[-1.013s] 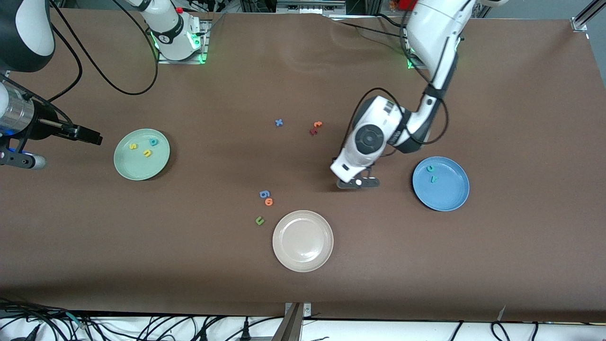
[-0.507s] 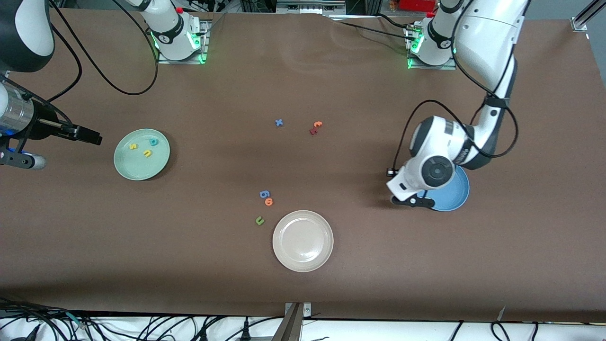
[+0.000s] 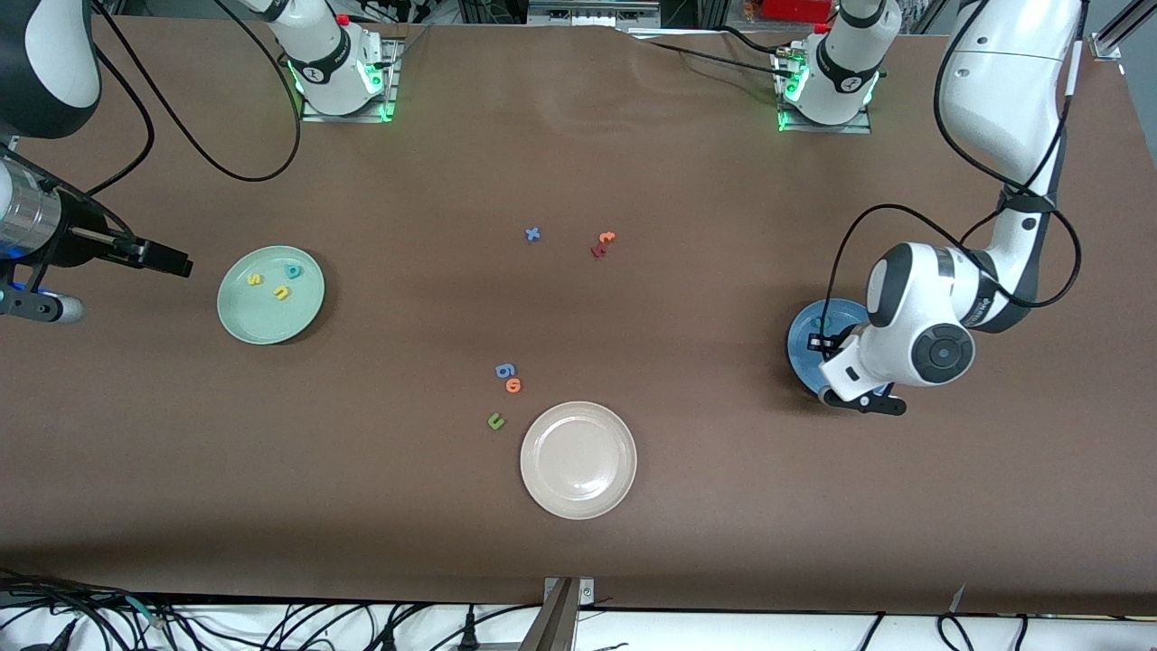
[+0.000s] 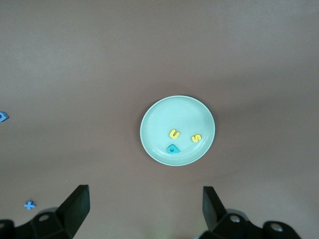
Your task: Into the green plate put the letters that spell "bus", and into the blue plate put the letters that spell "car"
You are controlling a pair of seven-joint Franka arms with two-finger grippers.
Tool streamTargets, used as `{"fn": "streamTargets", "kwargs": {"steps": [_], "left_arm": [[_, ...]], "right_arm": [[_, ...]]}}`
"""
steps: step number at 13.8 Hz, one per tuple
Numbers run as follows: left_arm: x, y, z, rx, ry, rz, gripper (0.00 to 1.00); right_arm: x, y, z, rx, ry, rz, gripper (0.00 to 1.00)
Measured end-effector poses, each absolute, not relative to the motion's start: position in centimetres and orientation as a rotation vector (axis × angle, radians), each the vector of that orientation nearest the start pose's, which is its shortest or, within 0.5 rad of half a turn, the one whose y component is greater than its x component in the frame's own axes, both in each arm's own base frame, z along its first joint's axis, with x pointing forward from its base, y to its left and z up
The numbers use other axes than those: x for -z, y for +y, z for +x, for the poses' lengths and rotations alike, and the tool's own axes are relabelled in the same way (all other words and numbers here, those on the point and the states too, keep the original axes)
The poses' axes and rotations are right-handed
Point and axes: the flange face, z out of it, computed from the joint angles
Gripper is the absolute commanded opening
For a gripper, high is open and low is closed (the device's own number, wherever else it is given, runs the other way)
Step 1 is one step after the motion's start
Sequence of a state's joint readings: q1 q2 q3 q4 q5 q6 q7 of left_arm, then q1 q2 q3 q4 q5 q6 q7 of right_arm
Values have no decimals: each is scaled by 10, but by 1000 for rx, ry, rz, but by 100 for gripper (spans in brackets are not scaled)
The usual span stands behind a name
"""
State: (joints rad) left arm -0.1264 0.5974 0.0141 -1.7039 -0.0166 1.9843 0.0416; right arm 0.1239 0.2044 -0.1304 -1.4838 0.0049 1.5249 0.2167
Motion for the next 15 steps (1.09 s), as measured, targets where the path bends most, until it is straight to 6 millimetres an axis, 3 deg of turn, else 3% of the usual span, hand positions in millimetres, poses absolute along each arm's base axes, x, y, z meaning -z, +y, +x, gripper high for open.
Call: {"fn": "streamTargets", "kwargs": {"steps": [4, 6, 11, 15], "left_arm": [[-226, -56, 633, -525, 235, -3093, 100], [-239, -47, 633, -529, 214, -3096, 100], [-316, -5, 628, -523, 110, -3101, 100], [-399, 29, 620, -567, 8, -3088, 100]], "right_arm": [[-544, 4, 605, -252, 353, -3150, 100], [-544, 4, 605, -252, 353, -3150, 100], [-544, 3, 605, -252, 354, -3150, 100], [-544, 2, 605, -252, 356, -3150, 100]]}}
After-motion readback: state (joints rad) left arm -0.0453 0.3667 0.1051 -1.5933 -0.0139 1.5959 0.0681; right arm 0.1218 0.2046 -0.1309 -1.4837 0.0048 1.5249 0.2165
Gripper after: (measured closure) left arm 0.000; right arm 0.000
